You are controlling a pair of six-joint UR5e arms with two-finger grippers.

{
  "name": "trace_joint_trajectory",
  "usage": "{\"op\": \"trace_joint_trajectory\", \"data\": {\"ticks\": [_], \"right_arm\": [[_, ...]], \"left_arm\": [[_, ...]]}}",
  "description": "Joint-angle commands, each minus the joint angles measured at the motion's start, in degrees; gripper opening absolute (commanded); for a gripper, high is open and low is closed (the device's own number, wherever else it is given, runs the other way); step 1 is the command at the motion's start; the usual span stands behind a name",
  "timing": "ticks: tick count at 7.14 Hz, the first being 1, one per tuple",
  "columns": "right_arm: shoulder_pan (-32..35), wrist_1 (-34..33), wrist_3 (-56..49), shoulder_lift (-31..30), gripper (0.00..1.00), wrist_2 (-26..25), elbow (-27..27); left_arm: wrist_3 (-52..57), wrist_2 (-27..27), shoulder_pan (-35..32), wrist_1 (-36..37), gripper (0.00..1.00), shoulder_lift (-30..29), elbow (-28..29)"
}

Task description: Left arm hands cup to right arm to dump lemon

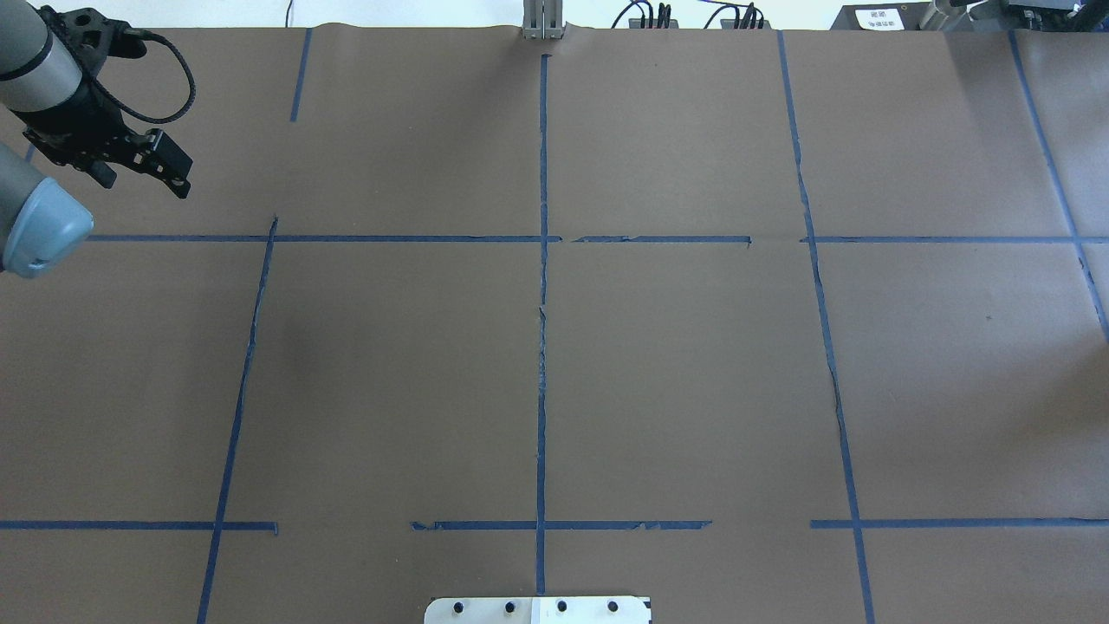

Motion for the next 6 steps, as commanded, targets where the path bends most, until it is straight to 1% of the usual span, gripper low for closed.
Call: {"op": "trace_joint_trajectory", "data": {"ticks": [1, 2, 4, 5, 6], "right_arm": [[-0.01, -0.10, -19.14, -0.26, 0.22, 3.31, 0.41], [0.07, -0.10, -27.24, -0.44, 0.22, 4.88, 0.58], [0.16, -0.54, -42.53, -0.96, 0.22, 11.54, 0.41], [0.16, -1.76, -50.44, -1.49, 0.21, 13.83, 0.67], [0.25, -2.03, -56.00, -1.49, 0.20, 17.07, 0.67]], "left_arm": [[-0.02, -0.16, 0.23, 0.00, 1.00, 0.03, 0.16], [0.07, -0.25, 0.23, 0.00, 1.00, 0.03, 0.33], [0.07, -0.25, 0.32, -0.35, 1.00, 0.03, 0.69], [0.07, -0.25, 0.32, -0.35, 1.00, 0.03, 0.69], [0.07, -0.25, 0.32, -0.35, 1.00, 0.12, 0.60]]}}
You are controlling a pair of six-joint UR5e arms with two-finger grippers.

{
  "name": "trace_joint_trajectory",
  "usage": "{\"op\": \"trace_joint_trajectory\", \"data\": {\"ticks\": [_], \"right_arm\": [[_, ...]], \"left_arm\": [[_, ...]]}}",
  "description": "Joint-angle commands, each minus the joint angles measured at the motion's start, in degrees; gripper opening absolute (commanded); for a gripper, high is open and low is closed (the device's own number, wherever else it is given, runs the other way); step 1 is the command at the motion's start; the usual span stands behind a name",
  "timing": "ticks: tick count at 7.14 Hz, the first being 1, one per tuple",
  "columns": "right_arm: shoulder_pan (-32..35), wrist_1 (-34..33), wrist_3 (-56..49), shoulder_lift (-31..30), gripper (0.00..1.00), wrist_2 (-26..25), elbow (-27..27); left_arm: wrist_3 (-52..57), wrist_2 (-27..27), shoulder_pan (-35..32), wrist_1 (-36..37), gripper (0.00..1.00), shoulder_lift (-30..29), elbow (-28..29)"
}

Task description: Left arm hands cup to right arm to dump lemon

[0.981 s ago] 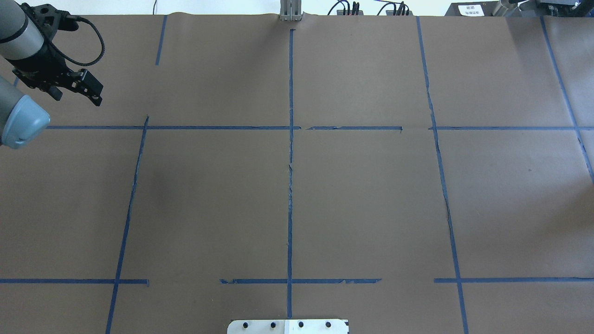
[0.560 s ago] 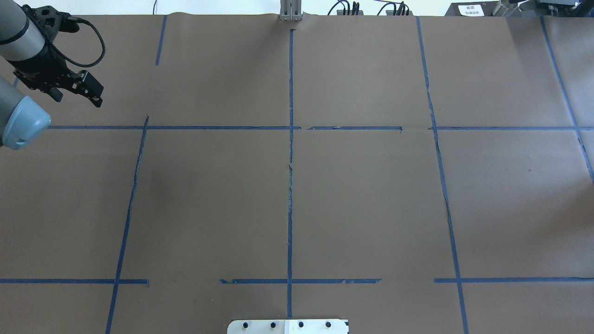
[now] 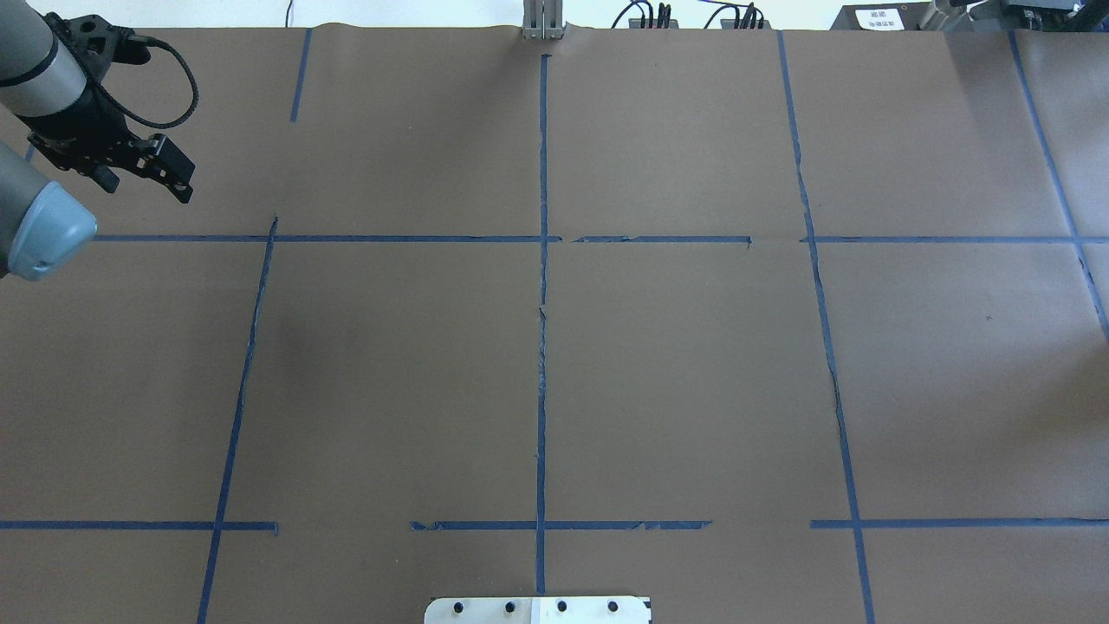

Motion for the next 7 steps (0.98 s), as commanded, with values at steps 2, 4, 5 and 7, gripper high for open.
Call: {"op": "trace_joint_trajectory", "data": {"ticks": [2, 4, 5, 7], "right_arm": [[6.52, -8.61, -21.99, 0.11, 0.19, 15.37, 2.08], [14.02, -22.85, -42.17, -0.06, 0.17, 25.61, 7.44], [14.04, -25.35, -49.24, 0.37, 0.17, 25.38, 7.54], [14.04, -33.15, -64.52, 0.64, 0.14, 25.46, 9.47]], "left_arm": [[0.00, -0.09, 0.01, -0.01, 1.00, 0.15, -0.13], [0.00, -0.09, 0.01, -0.01, 1.00, 0.15, -0.13], [0.00, -0.18, 0.01, -0.01, 1.00, 0.15, -0.22], [0.00, -0.18, 0.01, -0.01, 1.00, 0.15, -0.31]]}}
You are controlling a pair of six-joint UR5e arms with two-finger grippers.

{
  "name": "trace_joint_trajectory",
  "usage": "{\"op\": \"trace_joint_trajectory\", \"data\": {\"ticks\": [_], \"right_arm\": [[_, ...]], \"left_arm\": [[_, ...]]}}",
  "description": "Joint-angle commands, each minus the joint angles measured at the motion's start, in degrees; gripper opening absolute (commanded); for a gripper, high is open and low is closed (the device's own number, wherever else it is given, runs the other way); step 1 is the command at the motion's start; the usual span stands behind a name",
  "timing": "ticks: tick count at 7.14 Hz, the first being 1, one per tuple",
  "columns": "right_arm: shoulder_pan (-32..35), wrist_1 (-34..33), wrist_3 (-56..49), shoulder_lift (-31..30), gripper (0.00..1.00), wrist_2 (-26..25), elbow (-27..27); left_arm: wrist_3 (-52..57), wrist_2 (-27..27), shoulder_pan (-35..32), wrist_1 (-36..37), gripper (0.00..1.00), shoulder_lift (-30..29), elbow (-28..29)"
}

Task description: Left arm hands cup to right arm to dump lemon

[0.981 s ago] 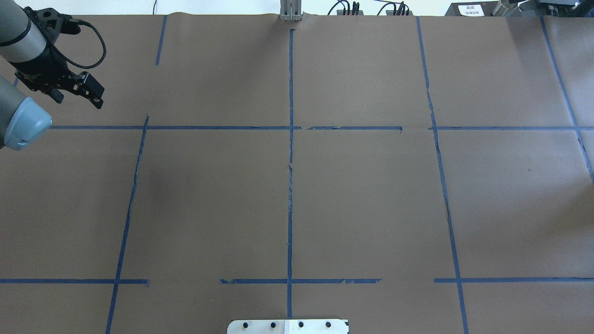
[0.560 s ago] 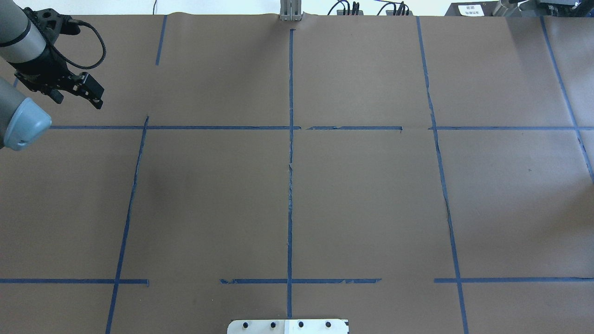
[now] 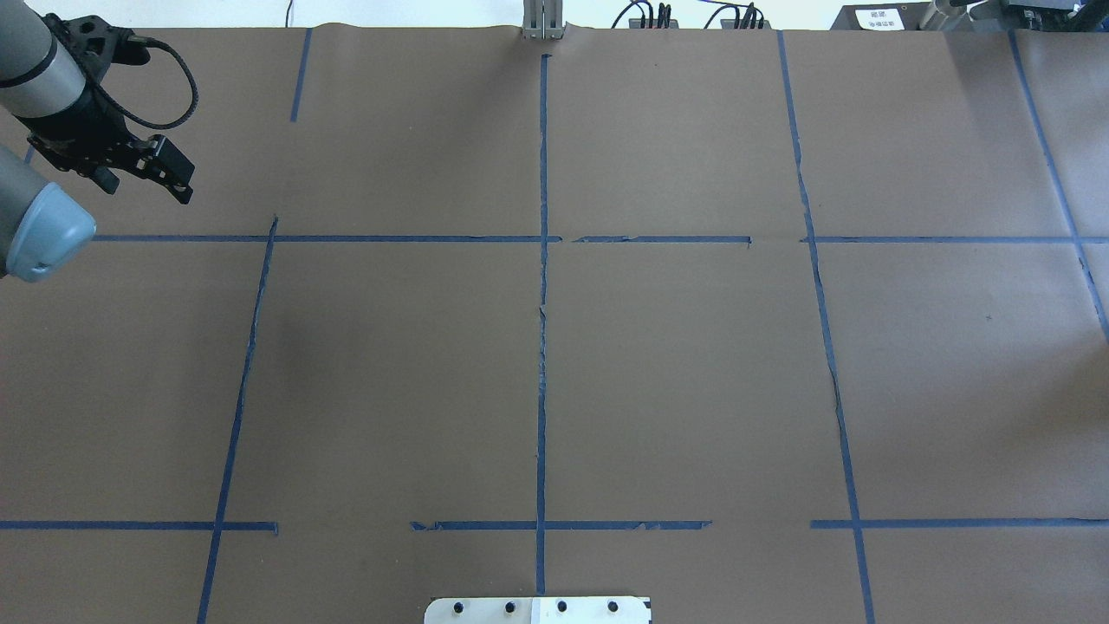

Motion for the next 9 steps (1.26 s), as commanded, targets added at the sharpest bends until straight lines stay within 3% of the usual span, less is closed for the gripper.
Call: {"op": "trace_joint_trajectory", "data": {"ticks": [1, 3, 6, 9], "right_arm": [[-0.01, -9.94, -13.38, 0.17, 0.14, 0.48, 3.98], [-1.24, -22.14, -14.81, 0.26, 0.13, 0.83, 13.28], [-5.71, -36.58, -20.24, 8.68, 0.13, -1.26, 15.52], [-20.98, -45.11, -20.18, 16.84, 0.13, -18.20, 16.05]], "left_arm": [[0.00, -0.01, 0.00, 0.00, 1.00, 0.00, -0.14], [0.00, -0.01, 0.00, 0.00, 1.00, 0.00, -0.22], [0.00, 0.43, 0.00, -0.09, 1.00, 0.18, -0.83], [-7.68, 0.43, 0.52, 0.78, 1.00, -1.92, -3.02]]}}
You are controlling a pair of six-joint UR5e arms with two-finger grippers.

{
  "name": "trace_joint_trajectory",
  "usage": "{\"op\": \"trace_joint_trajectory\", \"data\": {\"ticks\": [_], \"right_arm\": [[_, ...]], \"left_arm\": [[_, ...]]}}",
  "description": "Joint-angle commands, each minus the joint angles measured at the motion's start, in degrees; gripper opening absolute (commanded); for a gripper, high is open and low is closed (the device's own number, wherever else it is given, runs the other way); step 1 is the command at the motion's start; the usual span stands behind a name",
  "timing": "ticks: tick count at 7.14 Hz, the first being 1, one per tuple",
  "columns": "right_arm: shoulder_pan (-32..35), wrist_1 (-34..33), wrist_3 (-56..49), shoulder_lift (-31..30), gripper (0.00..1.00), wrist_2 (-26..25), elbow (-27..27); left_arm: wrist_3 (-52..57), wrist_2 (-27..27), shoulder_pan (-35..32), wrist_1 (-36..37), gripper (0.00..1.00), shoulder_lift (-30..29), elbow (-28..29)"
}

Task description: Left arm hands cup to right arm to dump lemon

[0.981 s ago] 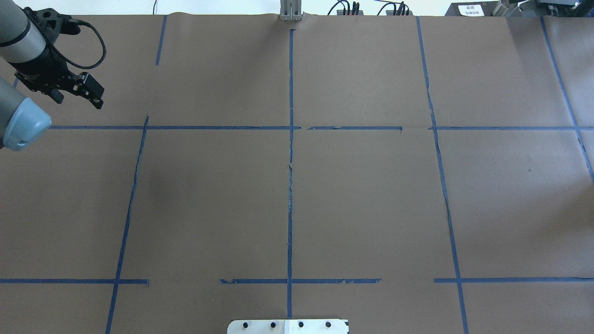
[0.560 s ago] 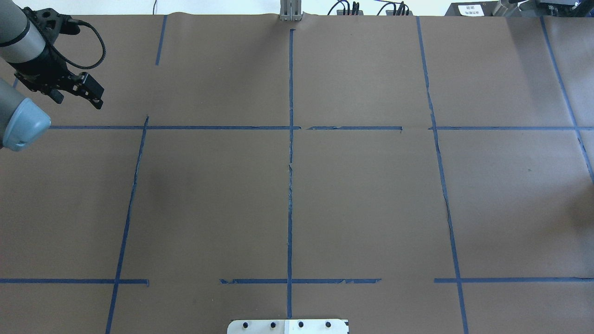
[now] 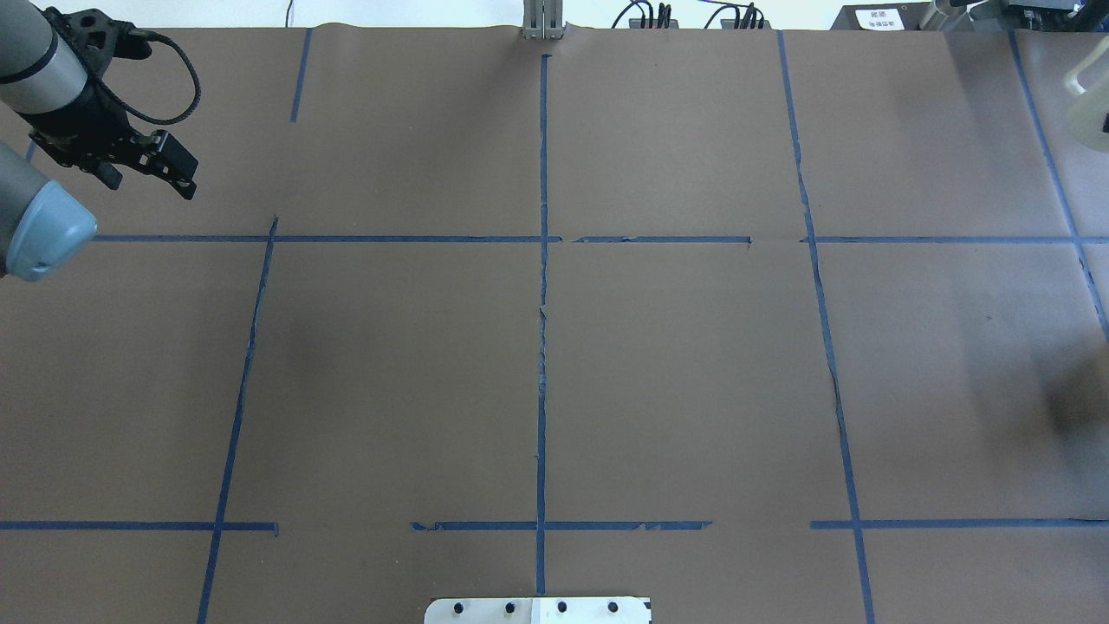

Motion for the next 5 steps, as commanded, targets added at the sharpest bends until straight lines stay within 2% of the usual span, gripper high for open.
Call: {"op": "trace_joint_trajectory", "data": {"ticks": [1, 2, 3, 4, 5], "right_arm": [[-7.88, -7.09, 0.15, 6.67, 0.13, -7.70, 0.36], [-11.29, -7.99, 1.02, 7.14, 0.13, -11.03, 1.66], [-16.46, -12.09, 3.47, 7.58, 0.13, -16.89, 5.85], [-22.78, -19.79, 4.71, 8.28, 0.13, -23.56, 12.07], [-27.28, -26.91, 4.81, 11.24, 0.15, -28.07, 15.88]], "left_arm": [[-9.06, -0.36, 0.78, 0.86, 1.00, -1.82, -2.63], [-14.07, -0.28, 2.35, 2.86, 1.00, -4.69, -2.81], [-16.12, -0.37, 3.41, 6.36, 1.00, -8.03, -2.73], [-16.75, -0.54, 4.38, 8.23, 1.00, -11.11, -1.94], [-19.02, -1.93, 4.82, 8.07, 1.00, -12.36, -1.41]]}}
